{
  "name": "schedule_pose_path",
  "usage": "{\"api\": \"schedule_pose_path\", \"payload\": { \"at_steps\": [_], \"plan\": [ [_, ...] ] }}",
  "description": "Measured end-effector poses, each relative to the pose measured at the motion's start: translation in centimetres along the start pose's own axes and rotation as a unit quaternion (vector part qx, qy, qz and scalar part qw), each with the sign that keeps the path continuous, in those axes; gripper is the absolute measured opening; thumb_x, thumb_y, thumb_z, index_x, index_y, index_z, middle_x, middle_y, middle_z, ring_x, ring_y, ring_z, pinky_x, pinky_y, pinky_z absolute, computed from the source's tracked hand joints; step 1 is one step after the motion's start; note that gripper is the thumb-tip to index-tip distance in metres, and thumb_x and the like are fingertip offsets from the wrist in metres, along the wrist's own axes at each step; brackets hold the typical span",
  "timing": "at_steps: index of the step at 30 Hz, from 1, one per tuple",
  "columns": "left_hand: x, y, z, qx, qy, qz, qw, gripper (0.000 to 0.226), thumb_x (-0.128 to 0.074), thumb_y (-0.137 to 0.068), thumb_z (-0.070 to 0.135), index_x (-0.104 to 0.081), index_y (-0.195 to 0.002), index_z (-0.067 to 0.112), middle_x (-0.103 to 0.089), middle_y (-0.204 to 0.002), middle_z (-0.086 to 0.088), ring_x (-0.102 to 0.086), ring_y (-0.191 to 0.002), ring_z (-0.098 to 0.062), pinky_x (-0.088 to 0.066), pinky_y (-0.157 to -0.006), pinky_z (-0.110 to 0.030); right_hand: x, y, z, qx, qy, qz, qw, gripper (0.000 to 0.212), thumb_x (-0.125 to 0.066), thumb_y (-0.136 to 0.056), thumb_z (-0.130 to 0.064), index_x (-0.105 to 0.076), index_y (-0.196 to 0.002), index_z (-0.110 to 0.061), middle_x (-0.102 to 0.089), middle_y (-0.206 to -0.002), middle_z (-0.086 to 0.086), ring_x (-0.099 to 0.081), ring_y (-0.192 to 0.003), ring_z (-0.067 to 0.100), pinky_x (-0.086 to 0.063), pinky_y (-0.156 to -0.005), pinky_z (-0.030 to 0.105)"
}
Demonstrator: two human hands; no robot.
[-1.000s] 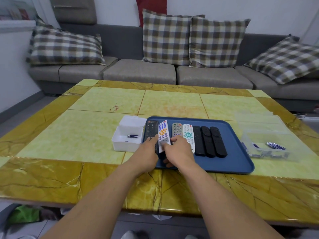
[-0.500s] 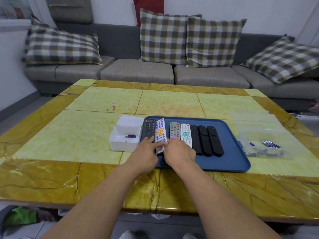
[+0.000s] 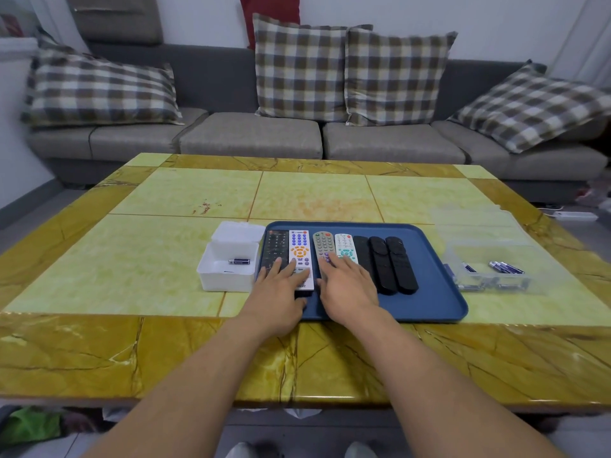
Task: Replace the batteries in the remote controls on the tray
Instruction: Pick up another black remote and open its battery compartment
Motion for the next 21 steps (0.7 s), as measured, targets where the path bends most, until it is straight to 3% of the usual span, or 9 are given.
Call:
{"api": "schedule_pose_path", "payload": {
  "at_steps": [7,11,18,21],
  "plan": [
    [0.3,-0.2,0.1,0.011,0.012,-0.001,1.000,0.065,-0.056,-0.099,0.036,-0.029,-0.157,0.029,-0.016,-0.168,0.001,-0.006,-0.156,-0.022,-0.002,-0.125,-0.043,0.7,0.2,1.5,-0.018,-0.010,0.021,1.000,0.053,-0.041,-0.103,-0.037,-0.031,-0.155,-0.026,-0.025,-0.163,-0.006,-0.017,-0.151,0.019,-0.017,-0.123,0.040],
    [0.4,-0.3,0.2,0.014,0.012,0.006,1.000,0.065,-0.058,-0.098,0.035,-0.031,-0.156,0.028,-0.018,-0.167,0.000,-0.009,-0.155,-0.023,-0.004,-0.125,-0.043,0.8,0.6,1.2,-0.014,0.010,0.021,1.000,0.063,-0.048,-0.099,-0.045,-0.029,-0.155,-0.024,-0.025,-0.163,-0.002,-0.013,-0.152,0.022,-0.011,-0.124,0.038],
    [0.4,-0.3,0.4,0.015,0.022,0.016,1.000,0.064,-0.060,-0.096,0.034,-0.035,-0.155,0.025,-0.023,-0.166,-0.002,-0.011,-0.155,-0.024,-0.005,-0.126,-0.041,1.0,0.9,-0.2,0.004,-0.027,0.025,0.999,0.059,-0.057,-0.095,-0.030,-0.038,-0.150,-0.022,-0.038,-0.156,0.002,-0.038,-0.139,0.025,-0.030,-0.114,0.036],
    [0.3,-0.2,0.4,0.014,0.027,0.016,0.999,0.065,-0.060,-0.096,0.033,-0.035,-0.155,0.025,-0.022,-0.166,-0.002,-0.009,-0.155,-0.024,-0.005,-0.126,-0.041,1.5,1.1,-0.3,0.002,-0.030,0.034,0.999,0.049,-0.060,-0.090,-0.023,-0.050,-0.138,-0.019,-0.054,-0.139,0.004,-0.049,-0.124,0.027,-0.038,-0.103,0.037]
  ]
}}
Point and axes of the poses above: each hand's wrist, its own y-axis away from the middle knuckle, its own x-axis out of the back of the hand, z = x × y, the point moved 4 cm from there along -y, towards the middle knuckle
